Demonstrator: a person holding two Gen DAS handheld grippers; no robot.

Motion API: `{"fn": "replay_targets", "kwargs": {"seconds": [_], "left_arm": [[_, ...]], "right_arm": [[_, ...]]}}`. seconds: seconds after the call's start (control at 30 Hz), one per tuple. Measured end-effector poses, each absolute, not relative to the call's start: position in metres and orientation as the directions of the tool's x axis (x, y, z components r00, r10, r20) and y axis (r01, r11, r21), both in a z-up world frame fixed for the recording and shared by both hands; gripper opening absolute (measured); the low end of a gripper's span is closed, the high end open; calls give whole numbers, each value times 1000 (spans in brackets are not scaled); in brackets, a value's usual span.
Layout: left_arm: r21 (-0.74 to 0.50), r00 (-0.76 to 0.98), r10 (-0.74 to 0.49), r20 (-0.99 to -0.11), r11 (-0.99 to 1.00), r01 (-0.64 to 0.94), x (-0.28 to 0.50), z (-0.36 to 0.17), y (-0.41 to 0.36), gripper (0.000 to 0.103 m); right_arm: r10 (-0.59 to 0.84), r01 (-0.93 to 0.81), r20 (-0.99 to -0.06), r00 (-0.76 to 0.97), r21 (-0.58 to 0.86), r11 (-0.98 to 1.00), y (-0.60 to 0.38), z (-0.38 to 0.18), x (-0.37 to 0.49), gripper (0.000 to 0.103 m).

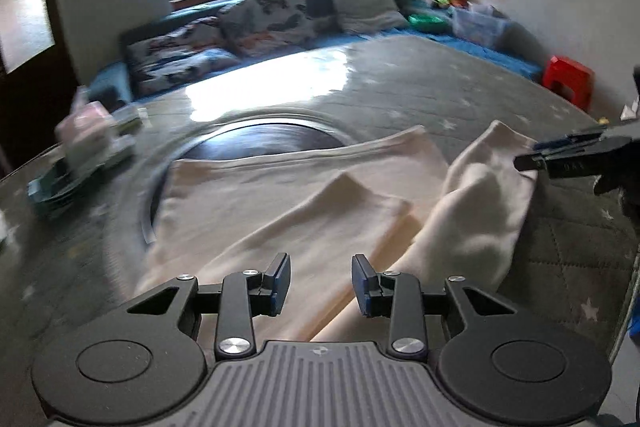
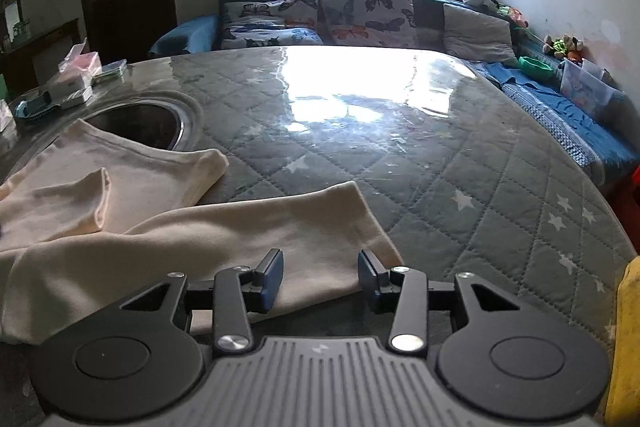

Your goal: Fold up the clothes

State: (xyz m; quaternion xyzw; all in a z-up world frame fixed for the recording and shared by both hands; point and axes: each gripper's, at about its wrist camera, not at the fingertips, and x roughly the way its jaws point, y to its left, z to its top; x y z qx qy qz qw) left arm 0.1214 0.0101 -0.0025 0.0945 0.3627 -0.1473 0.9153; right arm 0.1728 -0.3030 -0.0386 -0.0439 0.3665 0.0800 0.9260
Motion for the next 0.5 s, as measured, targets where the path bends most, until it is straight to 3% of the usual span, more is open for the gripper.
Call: {"fn": "replay_targets", "kwargs": {"seconds": [0.3, 0.37, 0.4, 0.5], "left_arm": [[78, 662, -224, -716, 916, 394, 146, -26, -12, 38], [75, 667, -231, -708, 915, 396, 147, -27, -12, 30], [71, 669, -233, -705, 916, 395, 148, -27, -11, 11], [55, 689, -226, -689, 931, 360, 149, -24, -3, 3]], "right_arm": [[110, -172, -685, 720, -23, 985, -310, -40, 177, 50], [103, -166, -686, 720, -26, 986, -312, -40, 178, 50], [100, -162, -687, 720, -26, 986, -313, -40, 178, 50], [95, -152, -687, 720, -23, 988, -315, -40, 179, 50]]}}
